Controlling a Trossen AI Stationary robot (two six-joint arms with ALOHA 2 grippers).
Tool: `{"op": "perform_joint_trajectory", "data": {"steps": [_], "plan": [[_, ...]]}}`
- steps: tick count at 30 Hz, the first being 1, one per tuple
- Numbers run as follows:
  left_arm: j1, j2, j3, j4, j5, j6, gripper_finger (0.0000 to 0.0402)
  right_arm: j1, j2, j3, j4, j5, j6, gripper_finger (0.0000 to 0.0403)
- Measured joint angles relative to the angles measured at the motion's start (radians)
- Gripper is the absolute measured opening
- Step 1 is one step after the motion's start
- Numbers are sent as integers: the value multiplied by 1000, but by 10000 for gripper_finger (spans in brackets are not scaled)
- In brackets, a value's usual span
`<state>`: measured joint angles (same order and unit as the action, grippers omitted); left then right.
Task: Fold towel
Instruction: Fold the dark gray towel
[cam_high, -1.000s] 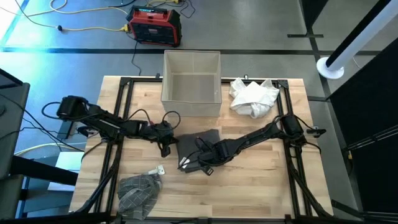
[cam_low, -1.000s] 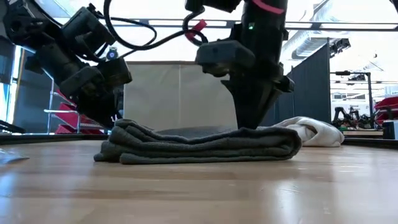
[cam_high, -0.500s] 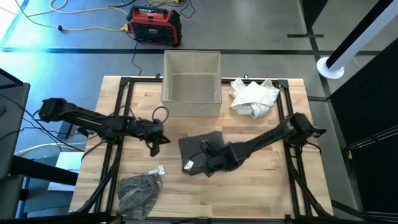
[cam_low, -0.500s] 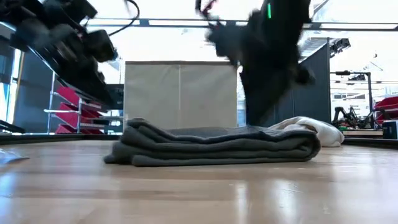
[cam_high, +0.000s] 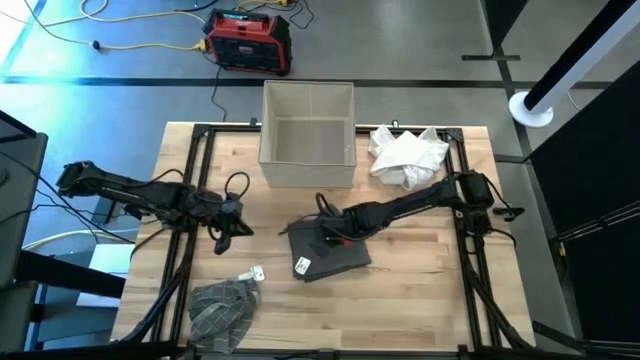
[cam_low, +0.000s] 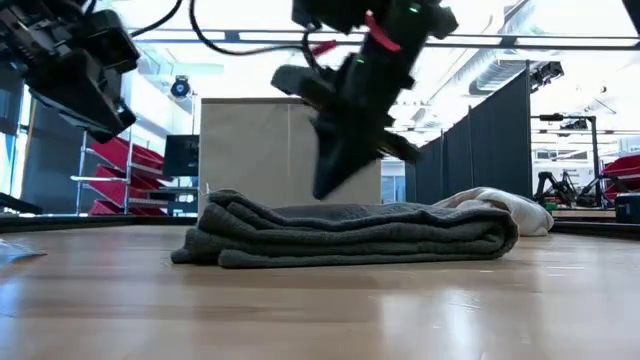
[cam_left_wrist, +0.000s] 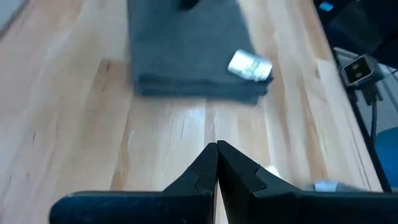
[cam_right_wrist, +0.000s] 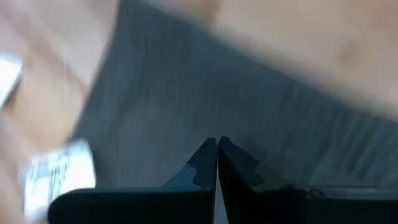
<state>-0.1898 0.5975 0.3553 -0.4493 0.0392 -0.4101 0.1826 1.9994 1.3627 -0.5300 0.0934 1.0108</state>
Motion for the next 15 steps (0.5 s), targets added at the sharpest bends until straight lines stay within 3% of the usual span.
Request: {"op": "perform_joint_trajectory", "data": {"steps": [6, 15], "plan": [[-29, -26, 0, -59, -32, -75, 0, 150, -96, -177, 39, -28, 279, 0], [-55, -24, 0, -45, -80, -40, 0, 472, -198, -330, -20, -3, 784, 0]]}}
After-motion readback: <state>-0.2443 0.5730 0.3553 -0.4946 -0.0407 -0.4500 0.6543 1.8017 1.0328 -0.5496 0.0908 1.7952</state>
